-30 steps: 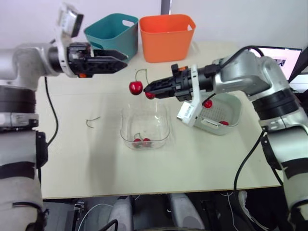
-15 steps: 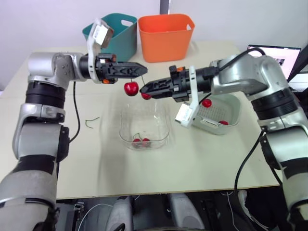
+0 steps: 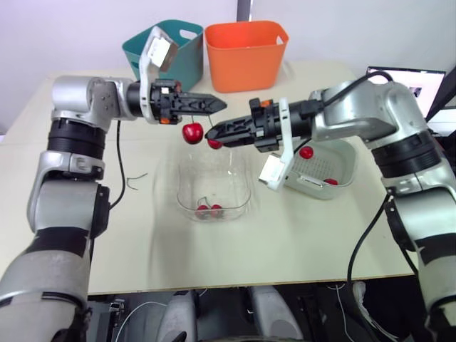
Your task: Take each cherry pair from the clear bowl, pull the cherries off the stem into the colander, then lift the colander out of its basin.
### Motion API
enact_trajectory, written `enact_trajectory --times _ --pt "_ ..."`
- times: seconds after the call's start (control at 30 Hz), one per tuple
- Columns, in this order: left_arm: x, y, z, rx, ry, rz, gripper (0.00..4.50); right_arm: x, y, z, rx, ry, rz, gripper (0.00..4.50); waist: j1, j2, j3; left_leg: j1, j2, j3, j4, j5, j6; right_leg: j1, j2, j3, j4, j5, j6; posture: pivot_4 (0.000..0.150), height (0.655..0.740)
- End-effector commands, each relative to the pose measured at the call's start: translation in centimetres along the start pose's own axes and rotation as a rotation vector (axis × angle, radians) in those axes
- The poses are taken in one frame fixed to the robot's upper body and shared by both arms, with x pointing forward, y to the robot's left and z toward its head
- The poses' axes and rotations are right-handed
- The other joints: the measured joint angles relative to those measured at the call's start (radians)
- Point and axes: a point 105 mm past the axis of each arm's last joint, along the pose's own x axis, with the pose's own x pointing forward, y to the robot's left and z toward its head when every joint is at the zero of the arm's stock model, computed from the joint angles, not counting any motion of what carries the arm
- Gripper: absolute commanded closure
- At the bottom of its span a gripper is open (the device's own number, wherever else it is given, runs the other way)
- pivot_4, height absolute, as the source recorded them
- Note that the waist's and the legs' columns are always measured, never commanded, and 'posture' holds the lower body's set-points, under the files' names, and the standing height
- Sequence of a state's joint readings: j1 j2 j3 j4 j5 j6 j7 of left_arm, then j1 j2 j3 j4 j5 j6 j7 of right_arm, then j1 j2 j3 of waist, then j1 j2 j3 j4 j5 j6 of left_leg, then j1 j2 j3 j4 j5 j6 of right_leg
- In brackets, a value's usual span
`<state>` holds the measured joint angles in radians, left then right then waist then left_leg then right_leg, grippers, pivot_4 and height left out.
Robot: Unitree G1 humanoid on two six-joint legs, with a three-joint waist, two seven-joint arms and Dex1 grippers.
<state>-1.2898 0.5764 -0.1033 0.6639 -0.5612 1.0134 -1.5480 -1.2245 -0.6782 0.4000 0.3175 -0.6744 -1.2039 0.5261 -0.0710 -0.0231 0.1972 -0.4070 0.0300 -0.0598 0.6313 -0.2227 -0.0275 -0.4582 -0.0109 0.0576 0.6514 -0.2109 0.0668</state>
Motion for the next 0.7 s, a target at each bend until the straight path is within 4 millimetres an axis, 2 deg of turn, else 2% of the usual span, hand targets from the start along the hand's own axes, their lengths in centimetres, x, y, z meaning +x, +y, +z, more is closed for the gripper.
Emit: enact_trajectory --times 0.03,0.13,0.3,0.43,0.63,0.7 --pt "0.0 -1.1 1.0 0.048 0.006 -0.026 3.37 -0.3 -1.3 -0.4 -0.042 0.017 -0.030 3.32 0.000 0.000 0.000 0.000 0.000 0.000 0.000 0.000 0.000 0.000 0.000 0.000 0.000 0.000 0.000 0.150 0.7400" --pt "-0.1 -1.2 1.0 0.047 0.006 -0.026 4.38 -0.3 -1.3 -0.4 -0.048 0.019 -0.028 3.32 0.000 0.000 0.000 0.000 0.000 0.000 0.000 0.000 0.000 0.000 0.000 0.000 0.000 0.000 0.000 0.150 0.7400" --pt "-0.4 -1.0 1.4 0.072 -0.009 -0.004 4.45 -0.4 -1.3 -0.6 -0.032 0.027 -0.032 3.32 0.000 0.000 0.000 0.000 0.000 0.000 0.000 0.000 0.000 0.000 0.000 0.000 0.000 0.000 0.000 0.150 0.7400" --pt "-0.8 -1.0 2.0 0.090 -0.039 0.020 4.50 -0.6 -1.5 -1.1 0.001 0.055 -0.054 2.11 0.000 0.000 0.000 0.000 0.000 0.000 0.000 0.000 0.000 0.000 0.000 0.000 0.000 0.000 0.000 0.150 0.7400" --pt "-1.8 -1.4 2.5 0.142 -0.067 0.060 4.50 -1.5 -1.7 -1.6 0.062 0.109 -0.083 0.01 0.000 0.000 0.000 0.000 0.000 0.000 0.000 0.000 0.000 0.000 0.000 0.000 0.000 0.000 0.000 0.150 0.7400" --pt "-2.2 -1.6 2.8 0.221 -0.075 0.090 4.50 -3.1 -1.6 -2.8 0.265 0.219 -0.151 0.01 0.001 0.000 0.000 0.000 0.000 0.000 0.000 0.000 0.000 0.000 0.000 0.000 0.000 0.000 0.000 0.150 0.7400"
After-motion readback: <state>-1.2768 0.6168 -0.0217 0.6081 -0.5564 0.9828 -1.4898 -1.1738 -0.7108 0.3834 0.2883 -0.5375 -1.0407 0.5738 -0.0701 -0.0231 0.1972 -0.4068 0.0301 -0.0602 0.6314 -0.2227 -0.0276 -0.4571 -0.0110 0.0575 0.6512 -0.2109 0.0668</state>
